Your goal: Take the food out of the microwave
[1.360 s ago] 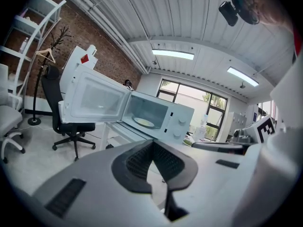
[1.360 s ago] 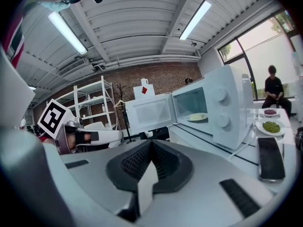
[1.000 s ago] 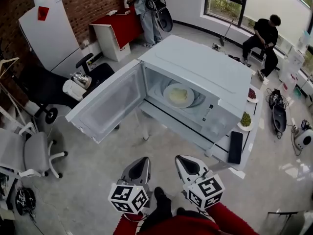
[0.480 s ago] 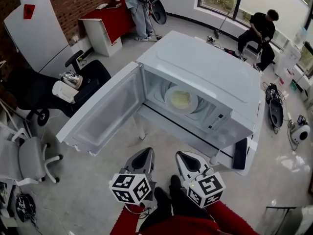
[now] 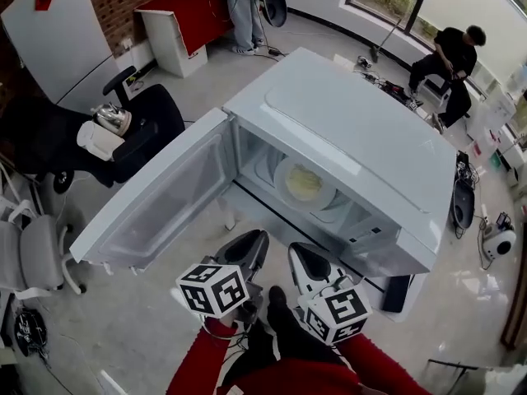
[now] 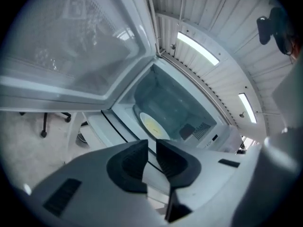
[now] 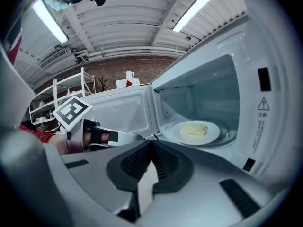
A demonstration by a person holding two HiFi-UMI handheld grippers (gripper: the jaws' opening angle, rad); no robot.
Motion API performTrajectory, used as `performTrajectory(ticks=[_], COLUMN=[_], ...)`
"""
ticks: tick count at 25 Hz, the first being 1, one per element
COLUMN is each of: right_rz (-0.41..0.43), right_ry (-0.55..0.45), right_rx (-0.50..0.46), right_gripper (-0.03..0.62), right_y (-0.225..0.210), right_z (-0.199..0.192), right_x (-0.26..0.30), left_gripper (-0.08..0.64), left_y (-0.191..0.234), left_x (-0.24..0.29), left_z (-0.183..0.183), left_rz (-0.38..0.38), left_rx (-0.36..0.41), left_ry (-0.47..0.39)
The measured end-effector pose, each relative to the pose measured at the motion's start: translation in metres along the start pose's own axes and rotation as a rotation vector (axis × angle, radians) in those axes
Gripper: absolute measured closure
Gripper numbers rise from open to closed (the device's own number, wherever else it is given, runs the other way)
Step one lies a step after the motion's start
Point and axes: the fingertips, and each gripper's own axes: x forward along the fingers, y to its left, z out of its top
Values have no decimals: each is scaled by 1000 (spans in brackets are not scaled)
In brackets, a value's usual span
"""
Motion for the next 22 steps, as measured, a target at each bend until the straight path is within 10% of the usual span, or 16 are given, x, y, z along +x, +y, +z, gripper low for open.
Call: performTrajectory(ticks=[22], right_rz=[7], right_ry=[21], right_rx=[-16], right_gripper=[581], right_y=[-44], right_z=[28], right_x=[38], left_gripper=[477], left_y=[6], left_x=[102], left_z=[12], left_rz=[-182], left_rx=[-569], left_ry=[127])
